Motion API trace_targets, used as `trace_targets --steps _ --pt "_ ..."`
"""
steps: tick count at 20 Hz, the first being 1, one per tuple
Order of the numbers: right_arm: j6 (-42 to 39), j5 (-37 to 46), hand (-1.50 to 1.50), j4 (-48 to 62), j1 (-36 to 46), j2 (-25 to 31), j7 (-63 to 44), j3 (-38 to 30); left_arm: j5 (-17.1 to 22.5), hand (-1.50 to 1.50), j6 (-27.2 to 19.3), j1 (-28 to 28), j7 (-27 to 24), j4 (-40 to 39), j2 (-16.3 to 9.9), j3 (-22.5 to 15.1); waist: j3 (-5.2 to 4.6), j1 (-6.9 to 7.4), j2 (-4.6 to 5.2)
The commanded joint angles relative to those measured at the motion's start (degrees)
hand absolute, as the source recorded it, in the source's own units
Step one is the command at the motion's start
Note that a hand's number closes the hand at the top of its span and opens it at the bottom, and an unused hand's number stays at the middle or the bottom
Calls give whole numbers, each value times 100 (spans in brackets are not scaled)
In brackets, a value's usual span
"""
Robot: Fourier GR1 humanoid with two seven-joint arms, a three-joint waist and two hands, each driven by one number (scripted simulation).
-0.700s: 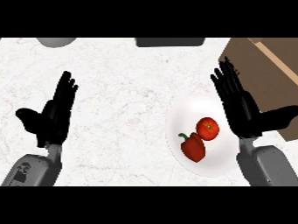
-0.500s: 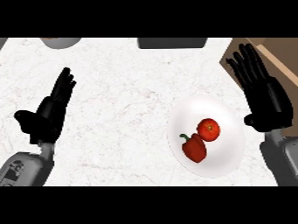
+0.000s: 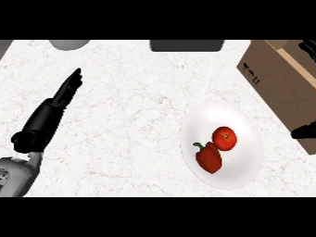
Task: Pick the tomato from the plate and place it in the cardboard box
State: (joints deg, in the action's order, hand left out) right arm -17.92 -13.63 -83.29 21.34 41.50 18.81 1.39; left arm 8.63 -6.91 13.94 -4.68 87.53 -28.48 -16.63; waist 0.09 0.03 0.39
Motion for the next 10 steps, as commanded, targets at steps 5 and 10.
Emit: trace_targets --steps 5,10 --pt "-255 1924 -150 597 59 614 2314 389 -174 0 202 -34 -78 82 4 -69 0 94 -10" --pt "-283 2928 -150 -204 135 1090 1573 1069 73 0 551 -130 -208 -2 -192 203 -18 35 -52"
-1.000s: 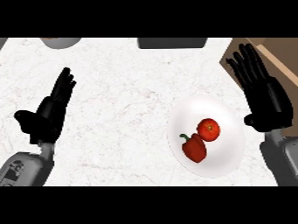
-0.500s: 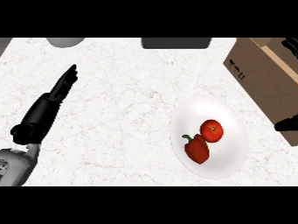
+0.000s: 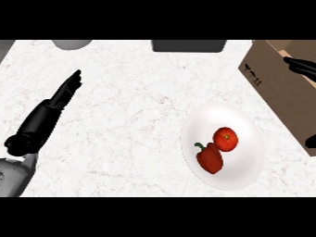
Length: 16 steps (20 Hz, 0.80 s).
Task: Pick the tomato from the plate and place it in the cardboard box
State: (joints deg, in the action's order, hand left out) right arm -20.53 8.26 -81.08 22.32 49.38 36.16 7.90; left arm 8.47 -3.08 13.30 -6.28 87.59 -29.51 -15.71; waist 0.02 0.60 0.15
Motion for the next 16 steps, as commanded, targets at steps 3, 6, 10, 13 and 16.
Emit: trace_targets --steps 3,6,10,13,16 --pt "-319 1142 -150 -761 306 433 -659 734 -117 0 -17 -63 69 80 23 42 -11 -1 -29" --pt "-417 1539 -150 -1443 140 251 -1238 1132 -14 0 265 -89 -193 -175 -73 237 -11 -51 -27" --pt "-778 1857 -150 -2321 -11 405 -2159 1228 -129 0 82 -333 78 319 13 194 -9 -57 -53" --pt "-1179 2113 -150 -2612 224 -43 -3001 1597 -115 0 324 -197 -232 -51 46 316 -10 -32 -33" --pt "-1429 2193 -150 -2727 -111 -67 -3077 1457 -338 0 42 -79 531 517 298 183 -2 -62 -37"
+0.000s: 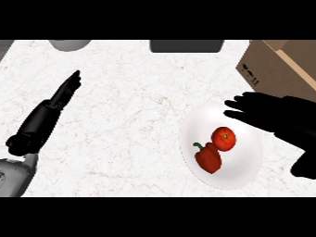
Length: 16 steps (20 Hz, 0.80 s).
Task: Pick the tomato from the plate and place it in the cardboard box
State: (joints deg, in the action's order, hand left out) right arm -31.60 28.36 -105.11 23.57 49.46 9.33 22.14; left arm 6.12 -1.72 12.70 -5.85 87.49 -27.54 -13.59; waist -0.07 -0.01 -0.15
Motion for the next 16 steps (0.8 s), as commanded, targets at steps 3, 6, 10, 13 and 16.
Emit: trace_targets --steps 3,6,10,13,16 --pt "-508 426 -150 -694 -400 -583 -1092 195 -132 0 271 -7 -42 -37 164 121 5 -16 7" --pt "-945 532 -150 -692 -289 -934 -1320 222 -184 0 373 -137 108 235 91 343 5 19 8" --pt "-607 1208 -150 -838 -915 -884 -1151 292 -246 0 470 -459 -51 335 129 509 8 11 5" --pt "-481 1729 -150 -640 -756 -1366 -1352 456 -357 0 579 -4 55 -92 345 584 7 5 14" --pt "-87 2123 -150 -54 -749 -1504 -835 469 -404 0 753 -179 -259 -214 365 730 7 25 19"
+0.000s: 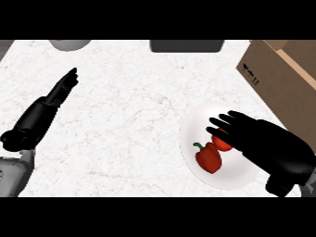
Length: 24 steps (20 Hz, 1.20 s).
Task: Pick the tomato from the plate and place it in the cardboard box
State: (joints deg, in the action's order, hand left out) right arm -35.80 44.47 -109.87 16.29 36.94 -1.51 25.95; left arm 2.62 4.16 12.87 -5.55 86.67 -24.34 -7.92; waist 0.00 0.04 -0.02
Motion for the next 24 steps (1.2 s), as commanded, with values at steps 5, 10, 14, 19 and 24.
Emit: trace_targets --steps 5,10,14,19,24 --pt "354 971 -150 820 28 -512 530 27 -291 0 152 121 197 6 352 202 1 5 4" --pt "183 1479 -150 1093 252 -960 348 79 -465 0 312 116 -83 -223 517 287 0 5 4" --pt "714 1710 -150 1485 -29 -772 908 -176 -417 0 465 246 423 104 441 489 2 11 2" --pt "846 1825 -150 1502 -323 -794 1437 -188 -781 0 382 -54 -144 -178 717 427 1 -6 4" --pt "243 2233 -150 1588 24 -1567 882 -45 -664 0 641 -342 255 525 607 702 0 22 -4"
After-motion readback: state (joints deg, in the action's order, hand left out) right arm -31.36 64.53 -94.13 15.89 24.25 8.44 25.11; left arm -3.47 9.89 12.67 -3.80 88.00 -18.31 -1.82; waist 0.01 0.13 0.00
